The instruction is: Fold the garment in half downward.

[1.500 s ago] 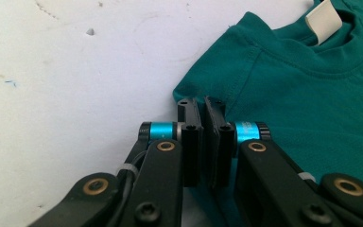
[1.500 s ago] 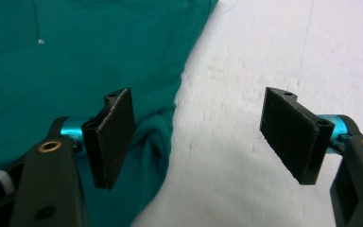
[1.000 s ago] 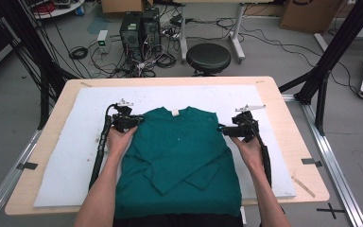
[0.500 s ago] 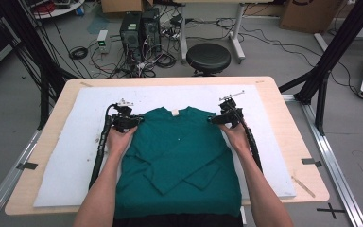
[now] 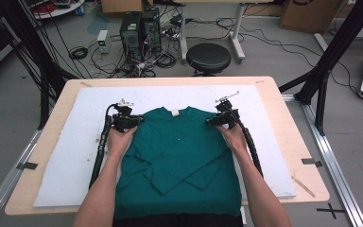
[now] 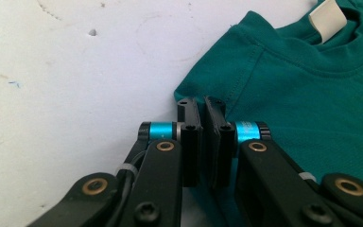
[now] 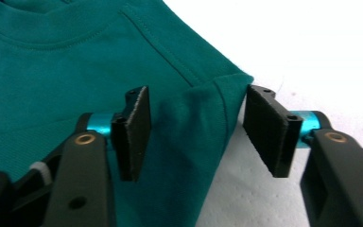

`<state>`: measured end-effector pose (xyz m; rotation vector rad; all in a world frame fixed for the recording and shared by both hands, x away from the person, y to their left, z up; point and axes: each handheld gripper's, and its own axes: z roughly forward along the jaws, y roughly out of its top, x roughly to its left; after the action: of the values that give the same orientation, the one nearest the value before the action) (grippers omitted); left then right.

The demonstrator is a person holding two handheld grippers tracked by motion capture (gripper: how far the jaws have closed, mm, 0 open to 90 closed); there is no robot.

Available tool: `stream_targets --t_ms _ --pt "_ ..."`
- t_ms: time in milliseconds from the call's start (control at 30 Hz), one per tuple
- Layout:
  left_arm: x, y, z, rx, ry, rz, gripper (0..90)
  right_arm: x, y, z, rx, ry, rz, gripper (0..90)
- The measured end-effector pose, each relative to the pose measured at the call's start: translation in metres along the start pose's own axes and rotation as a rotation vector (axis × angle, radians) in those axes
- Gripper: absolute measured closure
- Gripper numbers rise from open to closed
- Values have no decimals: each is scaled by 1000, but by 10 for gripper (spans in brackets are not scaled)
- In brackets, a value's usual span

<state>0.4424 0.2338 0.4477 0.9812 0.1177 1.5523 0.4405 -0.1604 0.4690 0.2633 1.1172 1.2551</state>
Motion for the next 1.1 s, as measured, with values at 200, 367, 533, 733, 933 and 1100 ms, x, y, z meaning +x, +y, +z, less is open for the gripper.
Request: stream_targets --t_ms 200,367,533,733,933,1100 --pt "0 0 0 0 -1 -1 853 0 -1 -1 -1 -34 -16 622" --pt "0 0 0 1 1 2 853 -1 -1 0 -18 -1 -14 781" --pt "1 0 0 1 -2 -3 853 -10 -4 1 -36 59 49 835" --pt "2 1 0 3 -3 -14 853 -13 -4 2 -42 77 74 850" --pt "3 1 -1 -4 -16 -51 854 -20 -5 3 -43 127 124 851" --pt "4 6 -9 -41 -29 -84 856 -17 -3 -1 -40 110 113 852"
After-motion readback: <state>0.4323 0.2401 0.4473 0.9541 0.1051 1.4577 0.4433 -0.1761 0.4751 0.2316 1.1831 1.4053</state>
